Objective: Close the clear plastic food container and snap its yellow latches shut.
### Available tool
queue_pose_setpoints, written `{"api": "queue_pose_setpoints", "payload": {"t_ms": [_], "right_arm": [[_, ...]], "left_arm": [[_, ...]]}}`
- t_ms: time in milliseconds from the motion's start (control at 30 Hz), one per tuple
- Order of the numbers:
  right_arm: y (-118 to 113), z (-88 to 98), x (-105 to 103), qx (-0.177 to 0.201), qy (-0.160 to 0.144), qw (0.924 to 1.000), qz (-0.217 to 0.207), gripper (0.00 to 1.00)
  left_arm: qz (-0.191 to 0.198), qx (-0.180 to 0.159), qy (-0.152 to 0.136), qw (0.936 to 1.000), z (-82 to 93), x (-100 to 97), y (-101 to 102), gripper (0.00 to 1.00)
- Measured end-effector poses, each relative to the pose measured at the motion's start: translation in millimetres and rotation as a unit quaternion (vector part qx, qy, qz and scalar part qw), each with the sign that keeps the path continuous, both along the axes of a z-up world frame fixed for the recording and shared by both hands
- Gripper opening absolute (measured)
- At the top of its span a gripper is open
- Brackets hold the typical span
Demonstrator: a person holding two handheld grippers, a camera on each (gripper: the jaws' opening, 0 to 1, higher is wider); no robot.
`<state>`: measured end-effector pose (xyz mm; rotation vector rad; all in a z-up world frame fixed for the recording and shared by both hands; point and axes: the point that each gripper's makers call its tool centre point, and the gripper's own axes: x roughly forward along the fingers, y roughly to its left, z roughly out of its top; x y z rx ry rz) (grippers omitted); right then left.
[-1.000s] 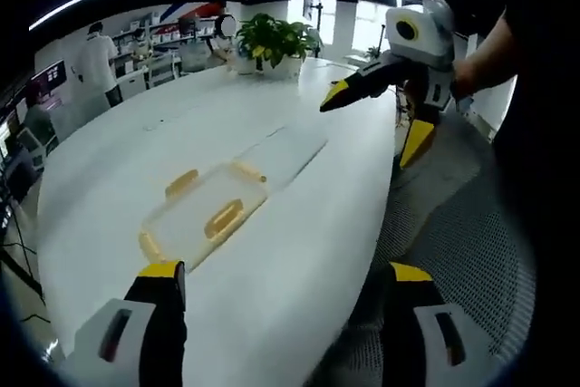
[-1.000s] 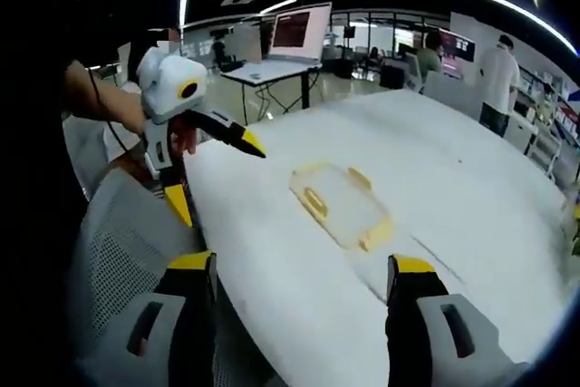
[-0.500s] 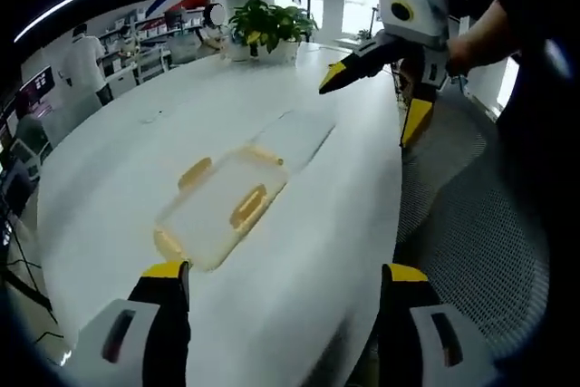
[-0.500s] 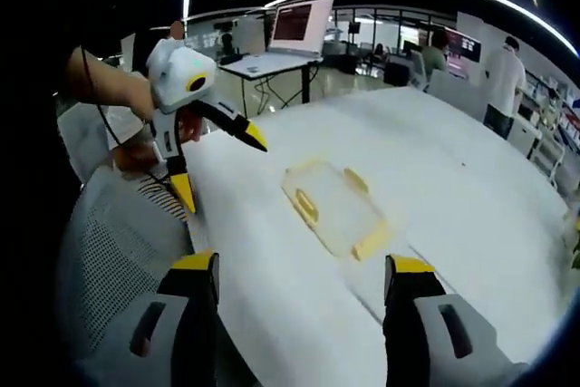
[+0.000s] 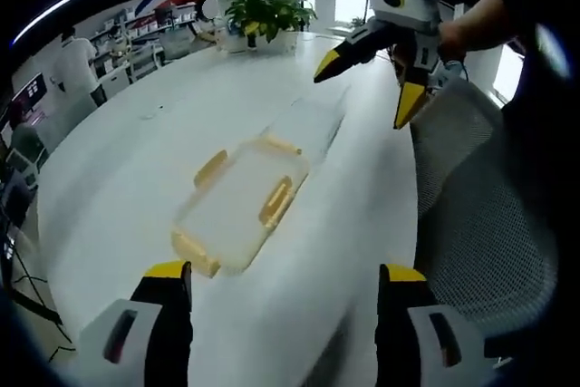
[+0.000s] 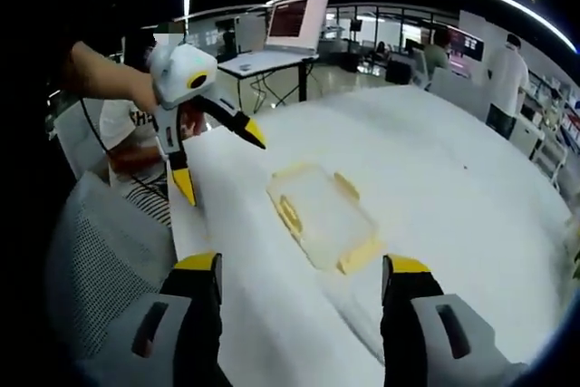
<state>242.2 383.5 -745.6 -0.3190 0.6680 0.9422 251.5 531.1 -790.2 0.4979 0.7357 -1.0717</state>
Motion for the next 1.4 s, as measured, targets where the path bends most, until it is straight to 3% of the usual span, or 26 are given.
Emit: {"api": "queue_pose_setpoints", "payload": {"t_ms": [300,867,1400], "right_arm": [[0.3,-3.0,16.3,0.003,0.007,1.0,0.005,0.69],[-3.4,-23.1,42.3,-0.057,0.007,0.9962,0.065,0.64],[0.6,-38.7,62.2,-0.13,0.024,0.9814,0.14,0.59]], "left_arm": [[-0.014,0.011,0.003,0.9998,-7.1,13.0,4.3,0.81],[-0.044,0.033,0.003,0.9985,-12.8,40.2,8.9,0.78],[-0.078,0.066,0.013,0.9947,-26.6,54.9,14.0,0.77]]}}
